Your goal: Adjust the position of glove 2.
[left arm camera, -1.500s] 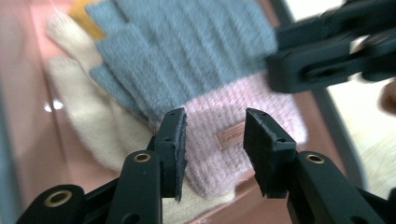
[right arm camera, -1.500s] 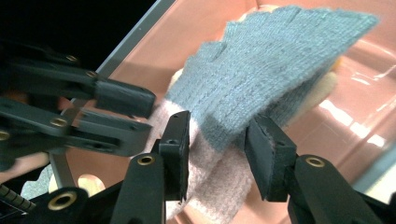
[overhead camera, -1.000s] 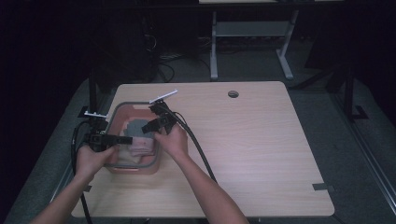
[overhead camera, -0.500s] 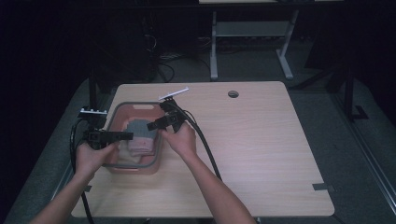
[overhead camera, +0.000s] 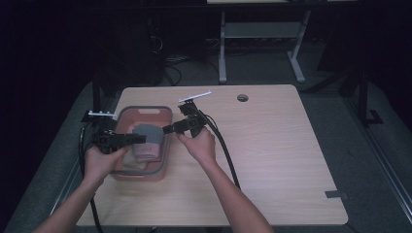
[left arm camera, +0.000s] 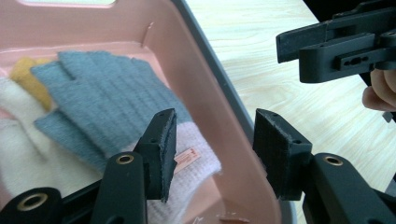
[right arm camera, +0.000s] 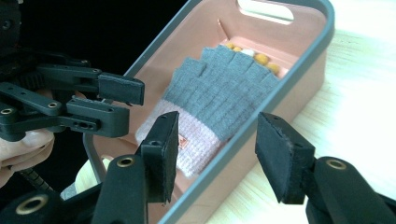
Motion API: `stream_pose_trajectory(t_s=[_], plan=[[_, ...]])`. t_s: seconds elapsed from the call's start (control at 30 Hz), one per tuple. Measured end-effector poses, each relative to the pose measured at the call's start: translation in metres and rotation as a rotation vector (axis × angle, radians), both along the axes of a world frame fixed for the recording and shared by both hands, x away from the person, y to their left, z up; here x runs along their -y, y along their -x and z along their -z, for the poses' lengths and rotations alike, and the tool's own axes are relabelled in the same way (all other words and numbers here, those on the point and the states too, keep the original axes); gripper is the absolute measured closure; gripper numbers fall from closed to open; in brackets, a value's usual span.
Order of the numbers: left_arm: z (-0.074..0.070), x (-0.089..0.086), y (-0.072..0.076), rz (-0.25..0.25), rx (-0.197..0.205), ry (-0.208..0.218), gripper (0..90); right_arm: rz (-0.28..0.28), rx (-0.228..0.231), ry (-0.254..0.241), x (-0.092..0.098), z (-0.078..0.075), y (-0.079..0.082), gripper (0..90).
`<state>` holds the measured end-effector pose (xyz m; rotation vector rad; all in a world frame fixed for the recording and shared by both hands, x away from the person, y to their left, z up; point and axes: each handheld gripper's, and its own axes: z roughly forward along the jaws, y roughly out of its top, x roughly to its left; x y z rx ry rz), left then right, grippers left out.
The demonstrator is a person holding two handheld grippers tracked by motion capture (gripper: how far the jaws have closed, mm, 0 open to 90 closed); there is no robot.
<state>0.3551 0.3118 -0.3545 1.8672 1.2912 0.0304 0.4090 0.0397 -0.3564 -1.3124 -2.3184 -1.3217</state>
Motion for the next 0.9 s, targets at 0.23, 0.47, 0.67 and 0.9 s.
stream_pose_trajectory(t_s=[0.23,0.47,0.67,0.9], plan=[[-0.003,0.01,0.0,0.02,0.013,0.009,48.5,0.017,0.002,-0.013,0.015,-0.002,0.001,47.6],[-0.003,0.017,-0.001,0.032,0.015,0.021,47.4,0.03,0.004,-0.019,0.03,-0.003,0.001,46.1],[-0.005,0.023,0.0,0.046,0.022,0.028,46.4,0.04,0.003,-0.03,0.039,-0.005,0.003,44.9],[-0.007,0.032,0.0,0.062,0.032,0.036,44.6,0.056,-0.002,-0.04,0.051,-0.005,0.004,43.6]])
